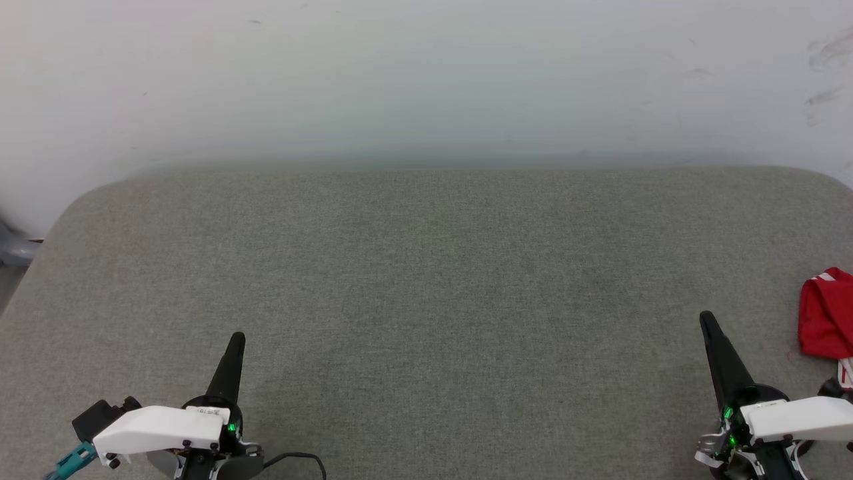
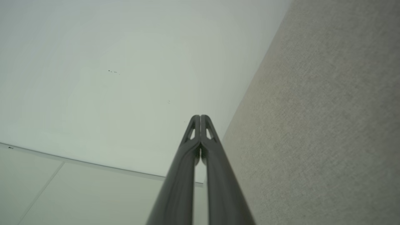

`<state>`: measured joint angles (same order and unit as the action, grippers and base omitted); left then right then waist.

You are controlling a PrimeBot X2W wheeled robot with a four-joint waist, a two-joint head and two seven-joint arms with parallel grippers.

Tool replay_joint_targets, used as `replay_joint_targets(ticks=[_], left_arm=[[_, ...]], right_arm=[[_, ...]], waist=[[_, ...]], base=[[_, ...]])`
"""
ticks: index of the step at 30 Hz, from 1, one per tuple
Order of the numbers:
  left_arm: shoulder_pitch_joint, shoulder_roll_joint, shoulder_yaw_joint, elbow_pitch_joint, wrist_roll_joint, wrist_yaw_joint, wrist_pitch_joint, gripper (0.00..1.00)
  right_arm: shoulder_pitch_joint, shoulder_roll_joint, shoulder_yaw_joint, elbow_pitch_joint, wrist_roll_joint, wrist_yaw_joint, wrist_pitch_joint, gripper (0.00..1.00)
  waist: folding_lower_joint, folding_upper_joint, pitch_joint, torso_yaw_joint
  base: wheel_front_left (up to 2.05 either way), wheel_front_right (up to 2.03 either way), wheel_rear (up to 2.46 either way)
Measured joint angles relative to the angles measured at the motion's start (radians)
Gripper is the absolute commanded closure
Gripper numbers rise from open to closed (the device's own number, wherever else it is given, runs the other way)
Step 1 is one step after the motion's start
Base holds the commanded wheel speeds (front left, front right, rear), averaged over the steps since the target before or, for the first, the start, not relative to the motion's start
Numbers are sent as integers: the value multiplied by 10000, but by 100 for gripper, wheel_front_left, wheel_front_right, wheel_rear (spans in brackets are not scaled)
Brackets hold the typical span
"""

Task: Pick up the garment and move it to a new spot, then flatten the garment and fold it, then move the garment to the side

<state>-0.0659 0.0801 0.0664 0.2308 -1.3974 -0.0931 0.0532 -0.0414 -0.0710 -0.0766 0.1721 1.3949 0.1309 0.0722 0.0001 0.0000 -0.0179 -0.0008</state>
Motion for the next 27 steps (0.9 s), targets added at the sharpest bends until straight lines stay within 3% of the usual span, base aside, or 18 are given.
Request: replay_joint_targets(ticks=[27], left_arm=[[-297, -255, 403, 132, -1787, -301, 508, 100]], right_arm=[[-471, 13, -92, 608, 1987, 0, 167, 100]], waist=[[-1, 0, 173, 7]], base=[[0, 0, 0]])
